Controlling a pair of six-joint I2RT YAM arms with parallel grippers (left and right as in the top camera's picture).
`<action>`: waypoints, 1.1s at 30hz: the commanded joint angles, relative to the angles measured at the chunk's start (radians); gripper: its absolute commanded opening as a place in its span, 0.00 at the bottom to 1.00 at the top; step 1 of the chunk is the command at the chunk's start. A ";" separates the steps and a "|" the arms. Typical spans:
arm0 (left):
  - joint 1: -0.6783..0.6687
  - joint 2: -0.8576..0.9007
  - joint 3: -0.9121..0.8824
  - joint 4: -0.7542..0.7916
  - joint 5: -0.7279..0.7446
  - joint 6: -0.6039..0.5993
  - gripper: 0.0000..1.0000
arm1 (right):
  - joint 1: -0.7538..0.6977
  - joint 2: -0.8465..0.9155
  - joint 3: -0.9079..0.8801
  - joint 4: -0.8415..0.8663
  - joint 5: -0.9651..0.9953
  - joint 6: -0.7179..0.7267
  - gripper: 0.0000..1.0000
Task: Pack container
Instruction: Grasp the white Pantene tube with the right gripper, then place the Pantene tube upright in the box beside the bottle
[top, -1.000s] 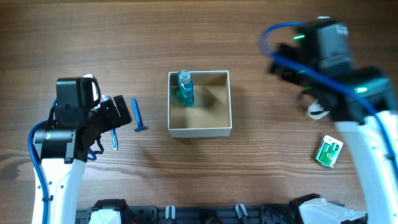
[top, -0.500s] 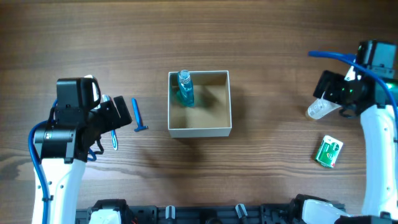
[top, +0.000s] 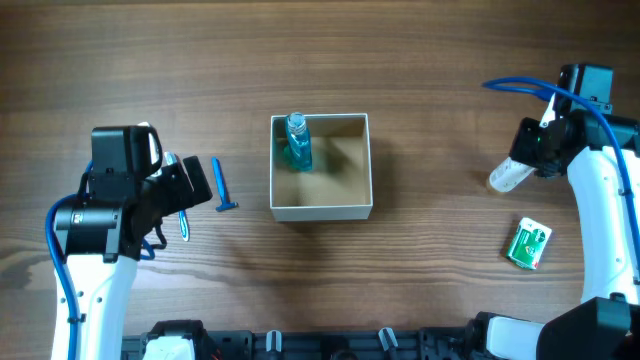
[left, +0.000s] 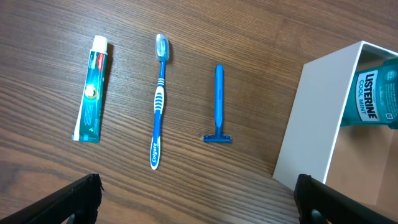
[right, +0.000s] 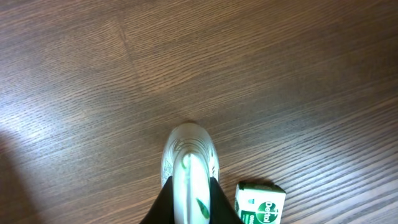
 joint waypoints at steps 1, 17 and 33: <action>-0.005 0.002 0.021 -0.001 -0.024 -0.016 1.00 | -0.002 0.004 -0.005 -0.001 -0.010 0.005 0.04; -0.005 0.002 0.021 -0.001 -0.024 -0.017 1.00 | 0.618 -0.119 0.499 -0.225 -0.076 0.224 0.04; -0.005 0.002 0.021 -0.001 -0.024 -0.017 1.00 | 0.803 0.352 0.499 0.007 0.085 0.349 0.04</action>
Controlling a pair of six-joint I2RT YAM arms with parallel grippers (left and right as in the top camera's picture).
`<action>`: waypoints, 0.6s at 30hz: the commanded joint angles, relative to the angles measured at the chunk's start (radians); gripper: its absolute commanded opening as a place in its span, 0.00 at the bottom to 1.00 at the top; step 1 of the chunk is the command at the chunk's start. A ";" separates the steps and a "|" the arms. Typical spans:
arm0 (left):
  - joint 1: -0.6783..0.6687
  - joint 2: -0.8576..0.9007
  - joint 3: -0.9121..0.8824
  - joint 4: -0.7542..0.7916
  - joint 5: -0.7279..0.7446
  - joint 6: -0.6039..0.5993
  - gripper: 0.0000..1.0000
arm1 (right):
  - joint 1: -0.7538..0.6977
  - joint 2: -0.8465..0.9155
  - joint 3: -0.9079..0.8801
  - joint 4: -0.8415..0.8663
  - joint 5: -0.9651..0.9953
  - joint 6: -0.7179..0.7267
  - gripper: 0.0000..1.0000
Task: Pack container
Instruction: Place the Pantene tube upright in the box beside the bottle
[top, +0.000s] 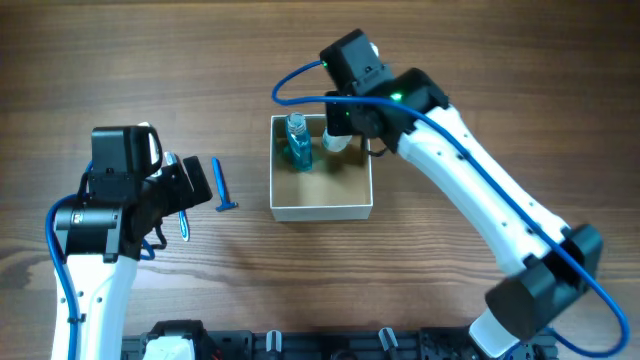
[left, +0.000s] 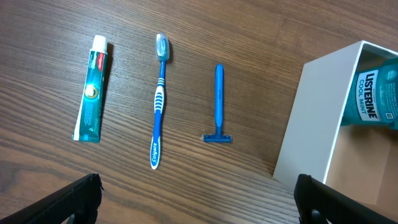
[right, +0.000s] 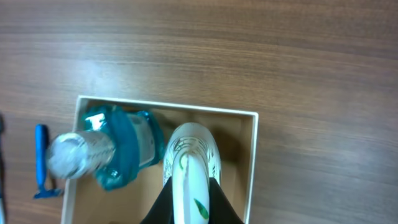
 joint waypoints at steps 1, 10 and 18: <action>-0.005 0.002 0.021 0.000 -0.024 -0.017 1.00 | -0.019 0.028 0.023 0.034 0.046 0.032 0.04; -0.005 0.002 0.021 0.000 -0.024 -0.016 1.00 | -0.042 0.040 0.022 0.021 0.021 0.009 0.59; -0.005 0.002 0.021 0.004 -0.024 -0.017 1.00 | -0.042 -0.010 0.023 0.000 -0.042 -0.117 0.58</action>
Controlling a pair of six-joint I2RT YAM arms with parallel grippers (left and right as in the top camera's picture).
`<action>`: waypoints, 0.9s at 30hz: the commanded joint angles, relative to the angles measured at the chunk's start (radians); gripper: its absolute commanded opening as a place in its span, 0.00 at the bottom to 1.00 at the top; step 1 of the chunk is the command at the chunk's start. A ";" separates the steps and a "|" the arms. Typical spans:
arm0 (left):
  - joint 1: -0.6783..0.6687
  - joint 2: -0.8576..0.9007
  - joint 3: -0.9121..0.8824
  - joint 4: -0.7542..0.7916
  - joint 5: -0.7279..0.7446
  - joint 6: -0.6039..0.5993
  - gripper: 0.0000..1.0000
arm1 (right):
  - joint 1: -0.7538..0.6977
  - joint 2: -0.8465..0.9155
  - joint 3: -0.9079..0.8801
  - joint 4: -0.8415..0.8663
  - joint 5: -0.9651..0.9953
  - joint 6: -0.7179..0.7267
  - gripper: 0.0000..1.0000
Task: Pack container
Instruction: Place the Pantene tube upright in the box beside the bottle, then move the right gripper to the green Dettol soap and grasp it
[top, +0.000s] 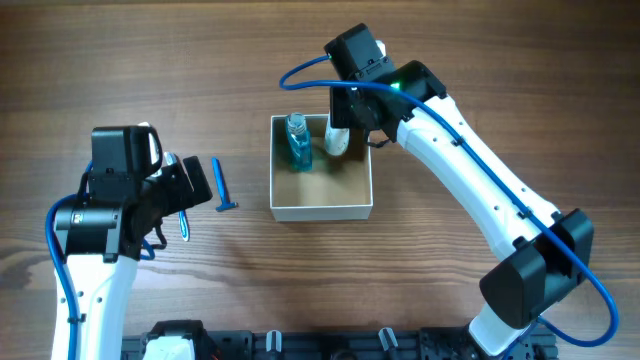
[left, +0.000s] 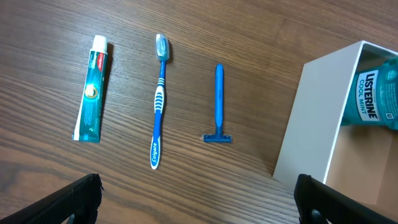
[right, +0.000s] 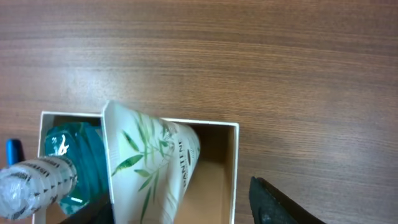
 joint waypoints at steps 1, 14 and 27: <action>-0.005 0.002 0.021 0.004 -0.024 -0.017 1.00 | 0.002 -0.080 0.023 -0.006 -0.042 -0.126 0.57; -0.005 0.002 0.021 -0.008 -0.024 -0.016 1.00 | -0.407 -0.491 0.007 -0.351 0.112 0.309 0.77; -0.005 0.002 0.021 -0.008 -0.024 -0.016 1.00 | -0.618 -0.961 -0.772 -0.230 -0.043 0.330 1.00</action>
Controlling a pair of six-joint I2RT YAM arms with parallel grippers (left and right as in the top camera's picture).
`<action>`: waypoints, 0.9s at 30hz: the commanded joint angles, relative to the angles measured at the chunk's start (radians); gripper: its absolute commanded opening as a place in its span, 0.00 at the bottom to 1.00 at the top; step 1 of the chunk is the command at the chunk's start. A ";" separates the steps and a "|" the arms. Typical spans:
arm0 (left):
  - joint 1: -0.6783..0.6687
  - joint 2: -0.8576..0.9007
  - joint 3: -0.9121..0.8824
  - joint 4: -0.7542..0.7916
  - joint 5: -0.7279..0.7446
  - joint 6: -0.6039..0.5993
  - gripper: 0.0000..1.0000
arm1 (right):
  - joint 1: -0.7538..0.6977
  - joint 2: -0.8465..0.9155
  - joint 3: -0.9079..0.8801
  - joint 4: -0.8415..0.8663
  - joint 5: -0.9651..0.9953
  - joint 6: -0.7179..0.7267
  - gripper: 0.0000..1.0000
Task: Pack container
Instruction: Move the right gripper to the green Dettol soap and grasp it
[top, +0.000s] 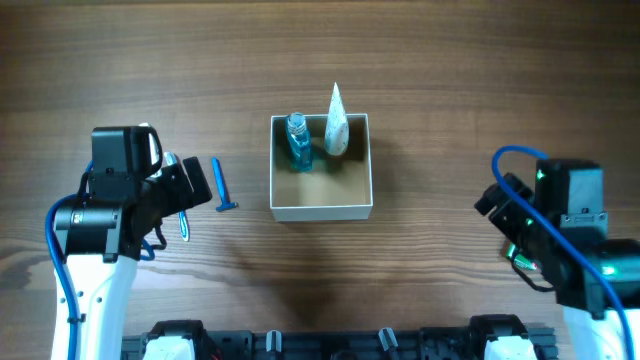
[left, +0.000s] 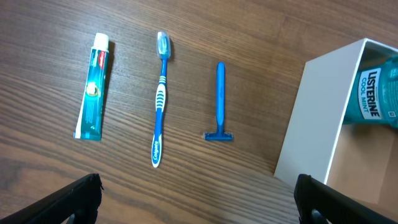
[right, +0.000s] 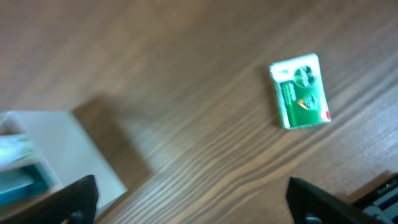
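A white box (top: 320, 210) stands mid-table. Inside it are a blue mouthwash bottle (top: 297, 143) and a white tube with green leaves (top: 335, 120), which leans over the back wall. Left of the box lie a blue razor (left: 219, 102), a blue toothbrush (left: 160, 99) and a toothpaste tube (left: 93, 87). My left gripper (left: 196, 205) hovers open above the wood near them. A green soap pack (right: 300, 91) lies at the right. My right gripper (right: 193, 202) is open and empty over bare wood between the box wall (right: 62, 143) and the soap.
In the overhead view my left arm (top: 110, 200) covers the toothpaste and most of the toothbrush. My right arm (top: 560, 240) covers most of the soap pack. Black mounts run along the table's front edge (top: 320, 345).
My right arm has left the back of the box and is now at the table's right side near the soap, gripper still open. The white tube stays in the box. The left arm barely shifted.
My right gripper was shut on the white tube at the right of the table, beside the soap. Then it held the tube over the box. Then it was open, with the tube standing beside the mouthwash. Now the arm is back at the right.
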 joint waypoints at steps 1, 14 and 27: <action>-0.005 0.002 0.019 0.000 -0.021 -0.016 1.00 | -0.139 -0.003 -0.143 0.053 -0.011 -0.030 1.00; -0.005 0.002 0.019 0.000 -0.021 -0.016 1.00 | -0.695 0.422 -0.186 0.272 -0.183 -0.296 1.00; -0.005 0.002 0.019 0.011 -0.021 -0.016 1.00 | -0.694 0.666 -0.227 0.387 -0.187 -0.501 1.00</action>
